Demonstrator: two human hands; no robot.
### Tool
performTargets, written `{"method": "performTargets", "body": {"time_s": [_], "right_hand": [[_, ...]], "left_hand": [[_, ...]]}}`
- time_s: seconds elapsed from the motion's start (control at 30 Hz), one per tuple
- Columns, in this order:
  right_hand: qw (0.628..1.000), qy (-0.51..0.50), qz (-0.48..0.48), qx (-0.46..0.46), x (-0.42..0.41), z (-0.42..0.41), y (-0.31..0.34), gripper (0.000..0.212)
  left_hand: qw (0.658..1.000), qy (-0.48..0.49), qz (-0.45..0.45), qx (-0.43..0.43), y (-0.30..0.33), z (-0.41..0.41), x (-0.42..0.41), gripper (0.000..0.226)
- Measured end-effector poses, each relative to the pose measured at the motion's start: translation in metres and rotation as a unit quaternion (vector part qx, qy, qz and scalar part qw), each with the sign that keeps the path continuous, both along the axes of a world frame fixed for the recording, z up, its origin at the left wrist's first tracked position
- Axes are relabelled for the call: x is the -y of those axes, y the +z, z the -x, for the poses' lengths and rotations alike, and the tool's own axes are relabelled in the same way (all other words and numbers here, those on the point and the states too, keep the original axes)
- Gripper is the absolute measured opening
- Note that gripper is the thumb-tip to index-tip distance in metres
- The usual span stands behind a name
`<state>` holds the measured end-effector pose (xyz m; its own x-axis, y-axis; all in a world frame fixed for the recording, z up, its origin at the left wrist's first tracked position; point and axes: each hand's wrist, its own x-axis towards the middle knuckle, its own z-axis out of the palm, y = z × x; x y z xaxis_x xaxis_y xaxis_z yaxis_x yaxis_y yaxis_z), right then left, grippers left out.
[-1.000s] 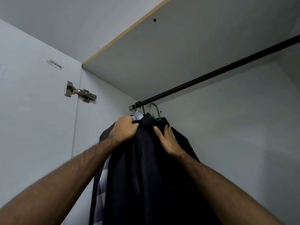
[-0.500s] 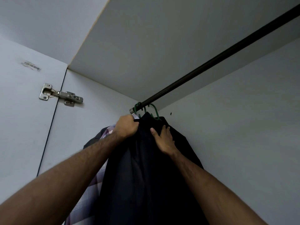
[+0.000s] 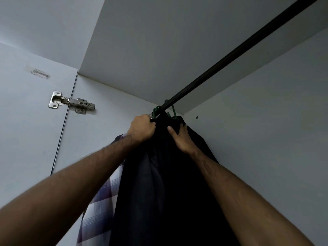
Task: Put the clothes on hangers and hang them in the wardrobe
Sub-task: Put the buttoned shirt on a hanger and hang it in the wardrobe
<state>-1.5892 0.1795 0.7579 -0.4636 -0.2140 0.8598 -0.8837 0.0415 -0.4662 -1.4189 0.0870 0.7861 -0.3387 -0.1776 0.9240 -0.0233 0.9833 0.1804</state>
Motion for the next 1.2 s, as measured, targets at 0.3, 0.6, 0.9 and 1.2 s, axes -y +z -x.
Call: {"method": "performTargets", "body": {"time_s": [0.3, 0.6, 0.9, 1.2], "right_hand": [[0.997, 0.014, -0.066, -0.035, 0.013, -0.007, -0.039, 0.097], [0.938, -0.187, -0.267, -0.119, -0.026, 0.040, -0.213, 0.107], [0.755, -0.305, -0.578, 0.062, -0.091, 0.071, -0.325, 0.074], [0.999, -0.005, -0.013, -0.041, -0.028, -0.121, -0.320, 0.022]], "left_hand": [[0.994, 0.072, 0.060, 0.061, -0.024, -0.031, 0.028, 0.029], [0.977, 0.093, 0.189, 0.026, -0.094, -0.048, 0.029, 0.077], [0.983, 0.025, 0.175, 0.036, -0.134, -0.065, 0.048, 0.070], [0.984, -0.179, 0.014, -0.009, -0.206, -0.086, 0.059, 0.059]]}}
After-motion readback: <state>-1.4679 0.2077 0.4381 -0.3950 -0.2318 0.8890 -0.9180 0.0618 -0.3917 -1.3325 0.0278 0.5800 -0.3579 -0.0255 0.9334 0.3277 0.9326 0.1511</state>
